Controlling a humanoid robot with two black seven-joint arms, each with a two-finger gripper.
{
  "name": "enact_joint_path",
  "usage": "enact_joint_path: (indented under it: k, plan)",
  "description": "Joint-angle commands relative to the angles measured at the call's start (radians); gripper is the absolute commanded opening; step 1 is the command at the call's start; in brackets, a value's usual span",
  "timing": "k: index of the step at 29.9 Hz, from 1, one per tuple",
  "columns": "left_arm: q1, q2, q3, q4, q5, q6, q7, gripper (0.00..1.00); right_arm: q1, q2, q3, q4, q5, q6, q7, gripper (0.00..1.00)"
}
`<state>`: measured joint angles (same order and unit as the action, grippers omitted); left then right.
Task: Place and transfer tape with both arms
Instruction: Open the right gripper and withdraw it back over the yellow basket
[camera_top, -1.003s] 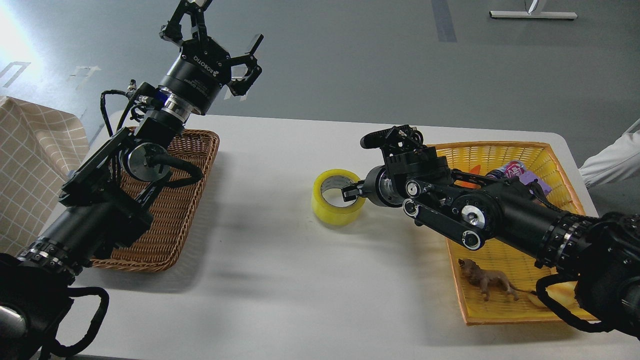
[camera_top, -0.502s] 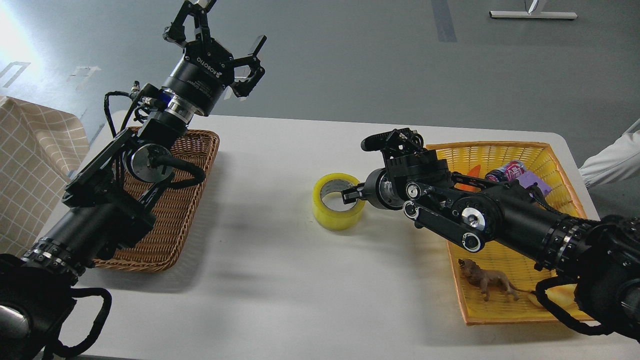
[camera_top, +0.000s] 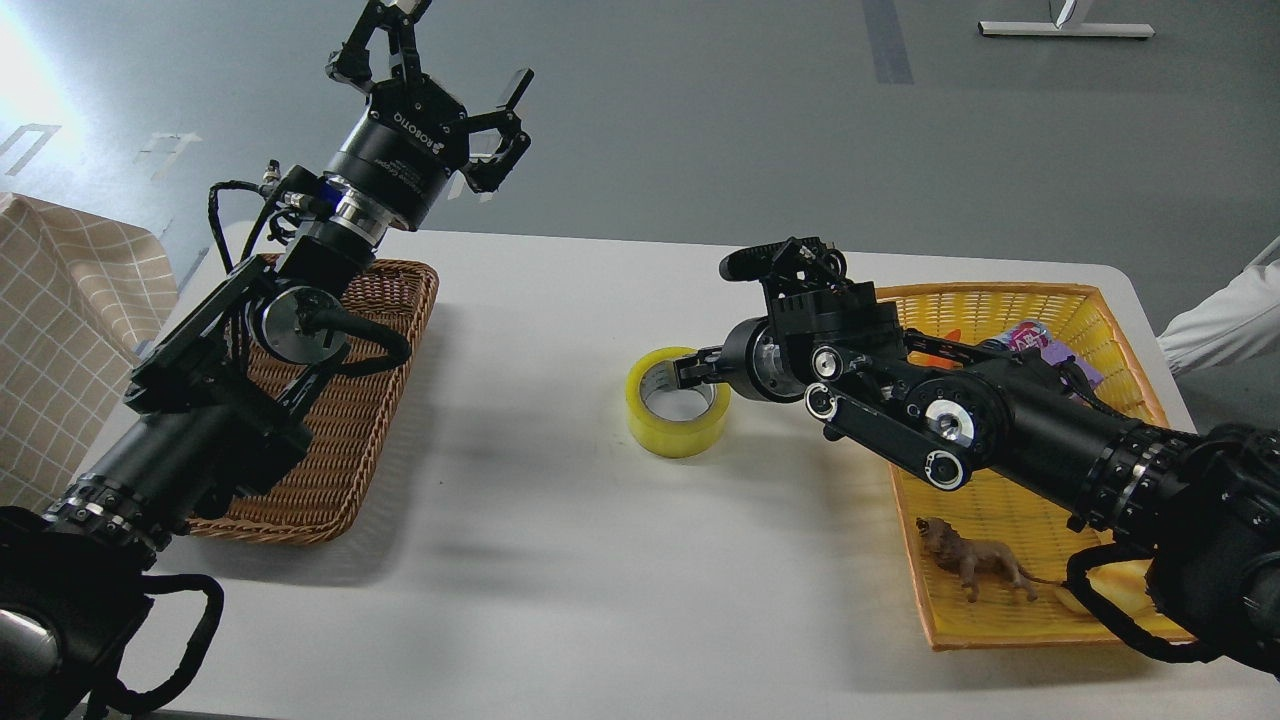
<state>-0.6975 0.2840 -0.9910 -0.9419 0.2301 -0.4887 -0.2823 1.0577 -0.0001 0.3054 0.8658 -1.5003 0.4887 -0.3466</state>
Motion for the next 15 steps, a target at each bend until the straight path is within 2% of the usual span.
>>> enact_joint_path:
  k: [1,8,15]
  plan:
    - [0.001,0.001,0.000,0.000,-0.002,0.000,0.000,0.98,0.004,0.000,0.038,0.019,0.000,0.000,-0.003,0.93]
    - [0.000,0.003,0.002,0.000,0.000,0.000,0.002,0.98,0.002,-0.023,0.172,0.235,0.002,0.000,-0.005,0.98]
    - [-0.003,0.009,0.003,0.000,0.000,0.000,0.005,0.98,-0.025,-0.210,0.322,0.465,0.003,0.000,-0.006,0.98]
